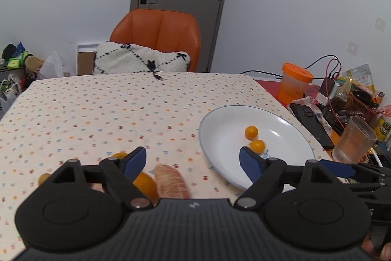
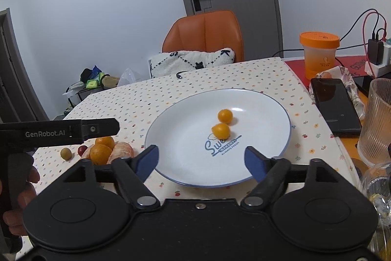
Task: Organize fruits
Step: 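Move both open grippers back toward the fruit pile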
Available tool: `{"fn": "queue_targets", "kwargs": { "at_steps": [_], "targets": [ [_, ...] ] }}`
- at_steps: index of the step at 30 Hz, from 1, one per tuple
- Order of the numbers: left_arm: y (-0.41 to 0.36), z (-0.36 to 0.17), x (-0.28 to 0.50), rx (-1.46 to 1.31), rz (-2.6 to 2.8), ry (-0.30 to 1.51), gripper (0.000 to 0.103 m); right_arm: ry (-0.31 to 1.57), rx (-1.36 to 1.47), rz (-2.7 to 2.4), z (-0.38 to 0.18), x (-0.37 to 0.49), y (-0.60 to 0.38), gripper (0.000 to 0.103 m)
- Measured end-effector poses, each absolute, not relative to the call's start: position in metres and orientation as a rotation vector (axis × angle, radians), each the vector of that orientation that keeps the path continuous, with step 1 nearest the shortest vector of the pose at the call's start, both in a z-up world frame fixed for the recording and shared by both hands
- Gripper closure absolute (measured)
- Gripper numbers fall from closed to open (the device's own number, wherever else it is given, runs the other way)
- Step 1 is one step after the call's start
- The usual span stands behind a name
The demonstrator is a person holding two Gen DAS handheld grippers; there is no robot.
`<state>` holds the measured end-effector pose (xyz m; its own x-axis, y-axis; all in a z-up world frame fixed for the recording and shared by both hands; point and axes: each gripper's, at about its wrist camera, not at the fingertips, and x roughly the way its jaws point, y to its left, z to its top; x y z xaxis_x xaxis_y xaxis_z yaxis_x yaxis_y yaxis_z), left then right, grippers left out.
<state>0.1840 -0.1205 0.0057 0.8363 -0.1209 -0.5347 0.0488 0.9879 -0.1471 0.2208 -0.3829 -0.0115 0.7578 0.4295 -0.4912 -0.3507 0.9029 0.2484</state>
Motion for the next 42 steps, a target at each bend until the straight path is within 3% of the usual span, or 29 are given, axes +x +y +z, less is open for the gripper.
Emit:
{"fn": "queue_targets", "kwargs": {
  "at_steps": [3, 8, 42],
  "targets": [
    [-0.113, 0.007, 0.178, -0.139, -0.076, 0.567, 0.019, 0.561, 0.141, 0.429, -0.009, 0.218, -0.379, 0.011],
    [-0.1, 0.01, 0.166, -0.147, -0.057, 0.55, 0.017, 0.546, 0.133, 0.434, -0.006, 0.211, -0.372, 0.0],
    [-0.029, -0.003, 0.111, -0.165, 0.031, 0.559, 0.012, 0.532, 0.096, 0.545, -0.006, 0.188, -0.315, 0.0]
  ]
}}
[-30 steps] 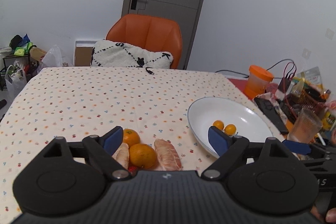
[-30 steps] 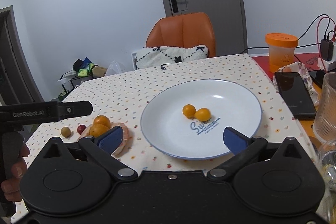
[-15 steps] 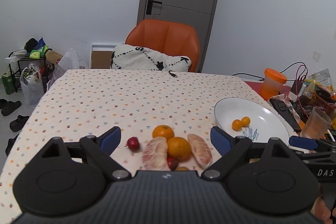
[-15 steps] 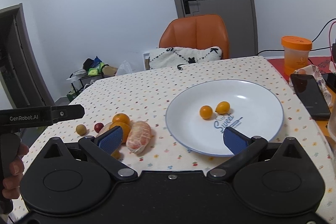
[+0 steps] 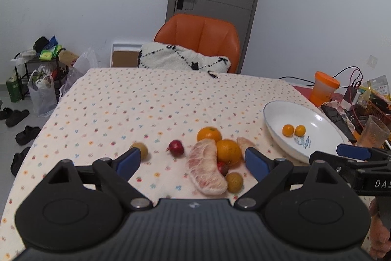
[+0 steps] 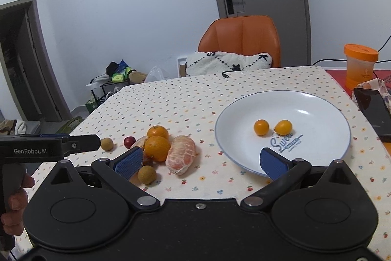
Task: Organize fruits
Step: 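Move both open grippers back toward the fruit pile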
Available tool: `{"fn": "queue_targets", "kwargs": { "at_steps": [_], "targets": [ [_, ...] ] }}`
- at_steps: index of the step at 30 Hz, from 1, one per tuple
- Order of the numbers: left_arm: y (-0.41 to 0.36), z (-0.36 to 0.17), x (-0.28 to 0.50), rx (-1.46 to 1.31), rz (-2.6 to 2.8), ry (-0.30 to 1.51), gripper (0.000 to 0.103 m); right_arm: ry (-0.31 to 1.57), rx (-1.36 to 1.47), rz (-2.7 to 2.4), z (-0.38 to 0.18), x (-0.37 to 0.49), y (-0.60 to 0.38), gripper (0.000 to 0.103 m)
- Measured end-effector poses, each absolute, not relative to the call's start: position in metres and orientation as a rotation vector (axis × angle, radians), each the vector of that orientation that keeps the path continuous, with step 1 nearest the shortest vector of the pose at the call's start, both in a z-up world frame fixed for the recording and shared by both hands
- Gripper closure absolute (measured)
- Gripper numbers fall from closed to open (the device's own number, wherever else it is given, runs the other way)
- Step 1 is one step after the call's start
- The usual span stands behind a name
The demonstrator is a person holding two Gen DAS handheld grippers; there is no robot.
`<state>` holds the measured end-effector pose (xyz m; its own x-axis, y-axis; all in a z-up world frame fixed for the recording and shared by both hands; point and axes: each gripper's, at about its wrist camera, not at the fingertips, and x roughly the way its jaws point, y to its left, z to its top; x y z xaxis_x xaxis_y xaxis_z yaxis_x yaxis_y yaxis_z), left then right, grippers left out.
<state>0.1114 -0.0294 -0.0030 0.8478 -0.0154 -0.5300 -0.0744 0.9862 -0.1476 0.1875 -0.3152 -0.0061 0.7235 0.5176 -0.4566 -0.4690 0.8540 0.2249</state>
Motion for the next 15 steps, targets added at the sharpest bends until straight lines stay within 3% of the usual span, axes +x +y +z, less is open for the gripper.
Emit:
{"fn": "queue_targets", "kwargs": {
  "at_steps": [10, 15],
  "targets": [
    [-0.012, -0.017, 0.109, -0.204, 0.034, 0.587, 0.012, 0.585, 0.111, 0.563, -0.015, 0.193, -0.302, 0.0],
    [-0.01, -0.022, 0.113, -0.207, 0.027, 0.594, 0.013, 0.606, 0.109, 0.587, -0.018, 0.195, -0.293, 0.008]
  ]
}}
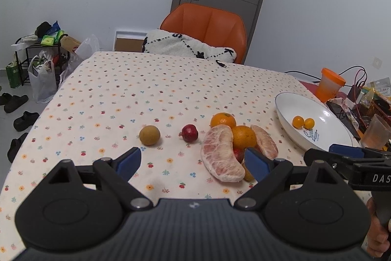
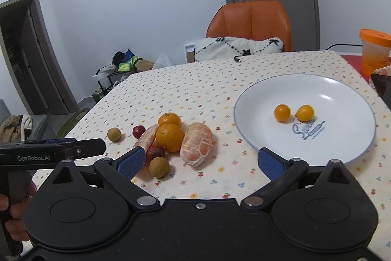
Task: Organize fruits
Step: 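Move both open grippers back toward the fruit pile, then grasp the small olive-brown round fruit with the right gripper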
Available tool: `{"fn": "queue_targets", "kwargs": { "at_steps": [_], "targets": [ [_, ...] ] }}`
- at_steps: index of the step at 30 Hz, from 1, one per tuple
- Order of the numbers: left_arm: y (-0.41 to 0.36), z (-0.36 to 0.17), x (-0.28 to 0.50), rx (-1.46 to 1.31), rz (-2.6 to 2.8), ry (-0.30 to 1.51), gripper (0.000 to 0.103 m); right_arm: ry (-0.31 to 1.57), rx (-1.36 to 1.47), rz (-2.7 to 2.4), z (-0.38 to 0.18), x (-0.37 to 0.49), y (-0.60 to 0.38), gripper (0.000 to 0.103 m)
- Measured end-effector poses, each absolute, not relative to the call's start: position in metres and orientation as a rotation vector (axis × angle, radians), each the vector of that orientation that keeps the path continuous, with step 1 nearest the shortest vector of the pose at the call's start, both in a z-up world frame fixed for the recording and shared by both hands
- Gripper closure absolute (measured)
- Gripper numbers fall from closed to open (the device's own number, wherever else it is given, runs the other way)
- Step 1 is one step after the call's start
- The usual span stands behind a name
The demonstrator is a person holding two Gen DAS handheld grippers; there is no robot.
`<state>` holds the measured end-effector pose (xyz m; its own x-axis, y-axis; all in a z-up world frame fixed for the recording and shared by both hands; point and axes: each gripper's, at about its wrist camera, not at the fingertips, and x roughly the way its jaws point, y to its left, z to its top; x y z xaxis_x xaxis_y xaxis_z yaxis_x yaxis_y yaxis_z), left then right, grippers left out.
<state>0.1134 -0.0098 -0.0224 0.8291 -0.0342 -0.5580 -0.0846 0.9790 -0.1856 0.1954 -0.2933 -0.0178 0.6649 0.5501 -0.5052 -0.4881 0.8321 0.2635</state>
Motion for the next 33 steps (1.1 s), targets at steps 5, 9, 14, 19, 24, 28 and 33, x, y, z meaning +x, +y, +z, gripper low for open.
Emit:
{"fn": "queue_targets", "kwargs": {
  "at_steps": [5, 9, 14, 19, 24, 28, 33],
  "targets": [
    [-0.005, -0.029, 0.119, -0.215, 0.039, 0.608, 0.015, 0.638, 0.111, 0.622, -0.022, 0.199, -0.285, 0.019],
    [0.001, -0.033, 0.122, -0.218, 0.048, 0.611, 0.015, 0.673, 0.121, 0.661, -0.027, 0.202, -0.278, 0.036],
    [0.007, -0.037, 0.125, -0.233, 0.046, 0.618, 0.016, 0.706, 0.121, 0.703, -0.032, 0.203, -0.266, 0.051],
    [0.004, -0.038, 0.128, -0.229, 0.013, 0.62, 0.017, 0.737, 0.127, 0.724, -0.037, 0.207, -0.257, 0.059],
    [0.003, -0.04, 0.131, -0.239, -0.009, 0.627, 0.018, 0.748, 0.126, 0.736, -0.04, 0.208, -0.251, 0.059],
    [-0.001, -0.039, 0.133, -0.229, -0.03, 0.629, 0.019, 0.75, 0.125, 0.738, -0.042, 0.211, -0.246, 0.065],
    [-0.004, -0.04, 0.136, -0.23, -0.04, 0.637, 0.02, 0.749, 0.134, 0.745, -0.046, 0.215, -0.243, 0.069]
  ]
}}
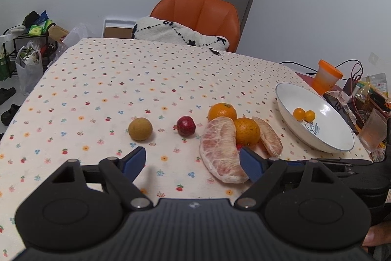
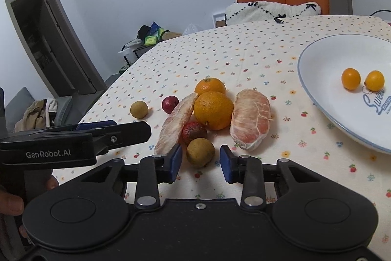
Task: Organize fruits
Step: 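Grasp the small olive-brown round fruit with the right gripper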
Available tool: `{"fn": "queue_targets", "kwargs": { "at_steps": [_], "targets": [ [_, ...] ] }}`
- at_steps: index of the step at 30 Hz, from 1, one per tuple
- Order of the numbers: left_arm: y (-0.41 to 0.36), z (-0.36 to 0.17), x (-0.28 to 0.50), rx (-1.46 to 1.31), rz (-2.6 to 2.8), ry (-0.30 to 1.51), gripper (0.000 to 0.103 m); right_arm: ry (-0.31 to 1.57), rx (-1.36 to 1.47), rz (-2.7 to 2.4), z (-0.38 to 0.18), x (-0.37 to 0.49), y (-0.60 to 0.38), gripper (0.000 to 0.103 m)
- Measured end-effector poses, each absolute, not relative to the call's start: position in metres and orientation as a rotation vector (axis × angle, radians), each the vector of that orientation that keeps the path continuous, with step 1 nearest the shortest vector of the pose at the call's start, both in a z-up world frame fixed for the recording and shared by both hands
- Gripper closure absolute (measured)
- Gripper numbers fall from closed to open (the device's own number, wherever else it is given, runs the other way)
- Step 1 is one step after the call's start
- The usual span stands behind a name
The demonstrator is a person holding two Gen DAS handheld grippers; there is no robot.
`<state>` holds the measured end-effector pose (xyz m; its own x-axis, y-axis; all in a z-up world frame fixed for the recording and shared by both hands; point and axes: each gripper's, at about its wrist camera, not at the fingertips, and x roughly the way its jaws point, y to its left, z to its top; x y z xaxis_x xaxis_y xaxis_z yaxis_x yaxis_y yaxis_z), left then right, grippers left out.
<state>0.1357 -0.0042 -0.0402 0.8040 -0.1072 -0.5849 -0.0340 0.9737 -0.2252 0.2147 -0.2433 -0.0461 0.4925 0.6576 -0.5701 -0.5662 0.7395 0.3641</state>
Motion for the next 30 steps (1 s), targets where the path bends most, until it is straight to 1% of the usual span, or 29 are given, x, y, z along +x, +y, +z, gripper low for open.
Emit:
{"fn": "queue_targets", "kwargs": {
  "at_steps": [1, 2, 3, 20, 24, 27, 29, 30],
  "targets": [
    [-0.005, -0.04, 0.136, -0.23, -0.042, 0.64, 0.02, 0.748, 0.134, 0.747, -0.046, 0.215, -0.243, 0.071],
    [-0.006, -0.04, 0.137, -0.23, -0.048, 0.643, 0.02, 0.75, 0.137, 0.75, -0.047, 0.215, -0.243, 0.078],
    [-0.008, -0.041, 0.138, -0.229, -0.053, 0.645, 0.02, 0.752, 0.139, 0.752, -0.047, 0.216, -0.243, 0.078],
    [-0.031, -0.047, 0.152, -0.218, -0.075, 0.673, 0.021, 0.736, 0.133, 0.721, -0.042, 0.207, -0.271, 0.079],
    [-0.034, -0.052, 0.156, -0.209, -0.07, 0.704, 0.027, 0.737, 0.146, 0.704, -0.043, 0.207, -0.278, 0.079],
    [-0.037, -0.056, 0.157, -0.192, -0.067, 0.706, 0.029, 0.735, 0.149, 0.692, -0.043, 0.207, -0.282, 0.079],
    [-0.04, -0.057, 0.157, -0.164, -0.058, 0.703, 0.032, 0.737, 0.15, 0.687, -0.043, 0.208, -0.284, 0.079],
    [-0.041, -0.057, 0.157, -0.151, -0.052, 0.701, 0.038, 0.738, 0.15, 0.684, -0.043, 0.208, -0.285, 0.079]
  ]
}}
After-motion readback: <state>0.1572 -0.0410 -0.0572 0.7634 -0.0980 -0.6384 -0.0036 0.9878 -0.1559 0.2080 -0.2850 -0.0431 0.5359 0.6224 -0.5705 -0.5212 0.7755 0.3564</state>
